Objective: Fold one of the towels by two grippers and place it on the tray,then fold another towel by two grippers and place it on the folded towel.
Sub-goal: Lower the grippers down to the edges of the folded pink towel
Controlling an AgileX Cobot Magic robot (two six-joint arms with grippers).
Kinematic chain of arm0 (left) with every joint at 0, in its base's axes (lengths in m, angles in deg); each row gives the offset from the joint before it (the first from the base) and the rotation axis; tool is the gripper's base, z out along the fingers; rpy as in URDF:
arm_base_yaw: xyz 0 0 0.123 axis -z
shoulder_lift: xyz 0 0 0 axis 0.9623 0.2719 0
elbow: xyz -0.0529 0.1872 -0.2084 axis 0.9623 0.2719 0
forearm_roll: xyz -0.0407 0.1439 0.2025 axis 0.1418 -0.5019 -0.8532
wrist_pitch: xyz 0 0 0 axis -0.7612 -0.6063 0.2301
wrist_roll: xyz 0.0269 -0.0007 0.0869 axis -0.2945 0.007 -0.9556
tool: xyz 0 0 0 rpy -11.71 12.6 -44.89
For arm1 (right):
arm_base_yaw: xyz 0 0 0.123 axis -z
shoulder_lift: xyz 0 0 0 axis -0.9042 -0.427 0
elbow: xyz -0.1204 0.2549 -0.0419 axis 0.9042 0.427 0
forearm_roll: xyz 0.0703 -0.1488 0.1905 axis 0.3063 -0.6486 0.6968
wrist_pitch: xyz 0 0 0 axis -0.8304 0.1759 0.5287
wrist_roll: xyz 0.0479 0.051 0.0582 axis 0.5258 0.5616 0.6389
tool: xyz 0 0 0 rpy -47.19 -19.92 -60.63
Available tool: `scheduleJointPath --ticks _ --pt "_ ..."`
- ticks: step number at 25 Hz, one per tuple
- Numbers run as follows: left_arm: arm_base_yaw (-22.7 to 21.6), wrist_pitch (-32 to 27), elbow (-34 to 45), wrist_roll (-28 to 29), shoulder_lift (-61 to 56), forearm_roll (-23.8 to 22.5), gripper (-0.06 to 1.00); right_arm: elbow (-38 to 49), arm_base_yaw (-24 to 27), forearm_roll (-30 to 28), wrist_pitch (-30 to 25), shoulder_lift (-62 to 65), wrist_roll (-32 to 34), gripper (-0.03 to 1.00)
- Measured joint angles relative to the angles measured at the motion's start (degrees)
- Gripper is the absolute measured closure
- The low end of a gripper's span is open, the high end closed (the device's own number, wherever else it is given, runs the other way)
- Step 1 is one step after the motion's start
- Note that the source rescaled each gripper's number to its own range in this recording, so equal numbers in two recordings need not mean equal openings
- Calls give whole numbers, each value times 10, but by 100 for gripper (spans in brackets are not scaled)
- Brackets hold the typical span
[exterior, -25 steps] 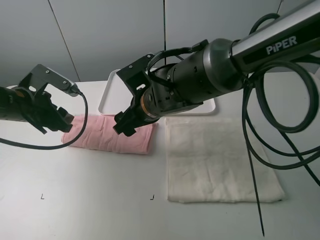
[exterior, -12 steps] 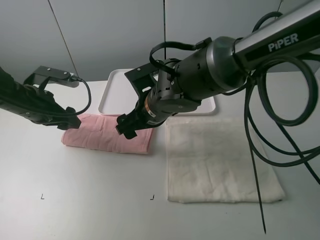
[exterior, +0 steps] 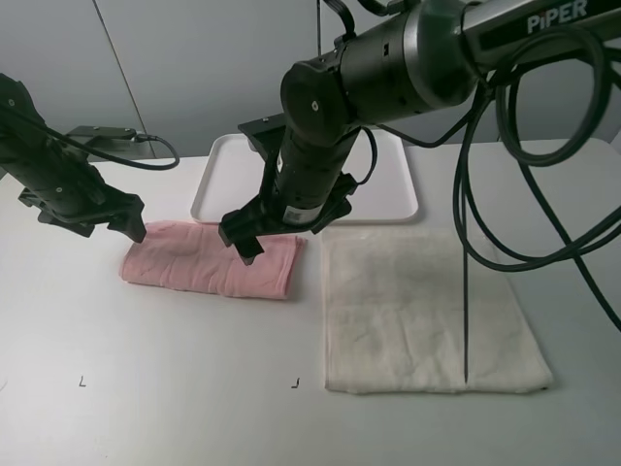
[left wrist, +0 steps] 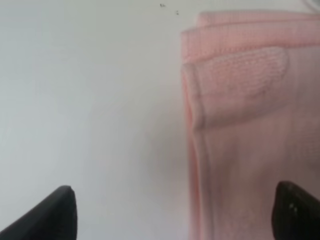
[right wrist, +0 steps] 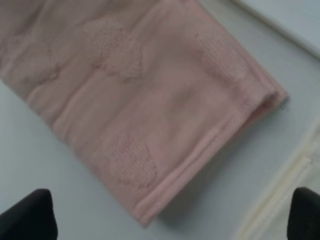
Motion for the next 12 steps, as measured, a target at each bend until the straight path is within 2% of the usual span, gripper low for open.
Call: scheduleJointPath --ticks 5,12 --pt "0 -30 -16 40 27 -36 -1 -38 0 23 -62 -18 -26 -3" --pt "0 -31 -18 48 54 -43 0 -46 0 59 -74 -38 -51 -3"
